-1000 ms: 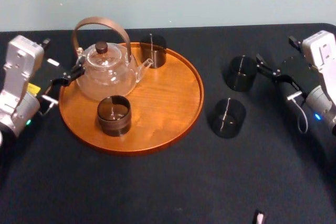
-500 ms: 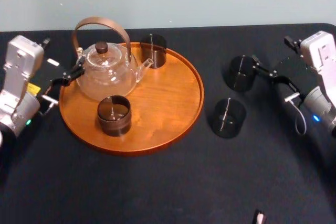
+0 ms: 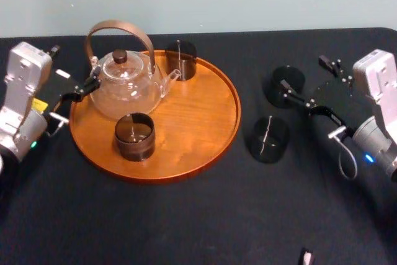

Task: Pick up the glass from the table and place it on the tray.

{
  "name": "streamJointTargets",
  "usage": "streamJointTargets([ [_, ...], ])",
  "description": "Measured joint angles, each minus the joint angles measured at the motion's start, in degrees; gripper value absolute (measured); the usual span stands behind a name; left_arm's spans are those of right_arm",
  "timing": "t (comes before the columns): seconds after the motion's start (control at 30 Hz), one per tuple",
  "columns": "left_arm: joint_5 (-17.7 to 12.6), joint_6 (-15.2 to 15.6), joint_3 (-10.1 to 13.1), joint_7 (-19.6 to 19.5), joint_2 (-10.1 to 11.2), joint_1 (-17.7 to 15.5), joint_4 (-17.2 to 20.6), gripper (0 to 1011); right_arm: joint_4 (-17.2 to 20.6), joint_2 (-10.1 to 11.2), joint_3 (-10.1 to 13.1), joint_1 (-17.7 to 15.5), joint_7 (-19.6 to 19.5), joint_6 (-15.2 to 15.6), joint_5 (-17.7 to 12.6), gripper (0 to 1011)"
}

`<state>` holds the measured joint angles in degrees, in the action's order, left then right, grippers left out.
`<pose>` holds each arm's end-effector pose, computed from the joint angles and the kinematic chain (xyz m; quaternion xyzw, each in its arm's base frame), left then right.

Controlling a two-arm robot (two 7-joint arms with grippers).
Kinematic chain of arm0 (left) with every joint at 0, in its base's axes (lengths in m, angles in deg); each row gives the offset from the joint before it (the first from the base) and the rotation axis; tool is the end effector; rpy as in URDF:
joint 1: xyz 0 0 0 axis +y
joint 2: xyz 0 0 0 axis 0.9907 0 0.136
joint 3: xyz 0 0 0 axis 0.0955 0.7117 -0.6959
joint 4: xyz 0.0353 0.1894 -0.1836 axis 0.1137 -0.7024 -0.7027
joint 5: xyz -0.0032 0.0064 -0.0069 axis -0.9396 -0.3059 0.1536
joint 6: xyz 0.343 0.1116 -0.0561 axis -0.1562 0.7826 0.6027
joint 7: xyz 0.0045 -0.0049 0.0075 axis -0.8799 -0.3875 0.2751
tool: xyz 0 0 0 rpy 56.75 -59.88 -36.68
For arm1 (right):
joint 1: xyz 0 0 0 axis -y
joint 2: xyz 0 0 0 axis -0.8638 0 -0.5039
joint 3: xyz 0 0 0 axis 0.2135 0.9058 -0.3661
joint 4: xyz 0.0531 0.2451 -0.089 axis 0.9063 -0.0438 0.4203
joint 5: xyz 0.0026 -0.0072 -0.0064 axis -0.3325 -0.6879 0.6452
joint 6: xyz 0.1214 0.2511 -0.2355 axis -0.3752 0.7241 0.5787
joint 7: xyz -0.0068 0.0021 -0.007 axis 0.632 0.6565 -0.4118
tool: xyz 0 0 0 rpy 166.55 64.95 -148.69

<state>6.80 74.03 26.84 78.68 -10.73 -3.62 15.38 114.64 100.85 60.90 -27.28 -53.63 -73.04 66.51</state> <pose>0.4074 0.0540 -0.2936 0.1414 -0.1325 0.5799 0.7913 0.3689 -0.0269 -0.2762 -0.1139 -0.1121 -0.5237 0.8368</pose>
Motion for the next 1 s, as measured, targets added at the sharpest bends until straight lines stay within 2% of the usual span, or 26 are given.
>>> streamJointTargets([
  [0.4, 0.0, 0.0, 0.0, 0.0, 0.0, 0.0, 0.0, 1001, 5.6, -0.27, -0.31, -4.07, 0.3, 3.28, 2.25, 1002],
  [0.73, 0.0, 0.0, 0.0, 0.0, 0.0, 0.0, 0.0, 1001, 6.5, -1.49, -0.79, -5.18, 2.07, 4.73, 3.39, 1002],
  [1.0, 0.0, 0.0, 0.0, 0.0, 0.0, 0.0, 0.0, 1001, 6.3, -2.57, -0.33, -5.73, 2.97, 5.22, 3.85, 1002],
])
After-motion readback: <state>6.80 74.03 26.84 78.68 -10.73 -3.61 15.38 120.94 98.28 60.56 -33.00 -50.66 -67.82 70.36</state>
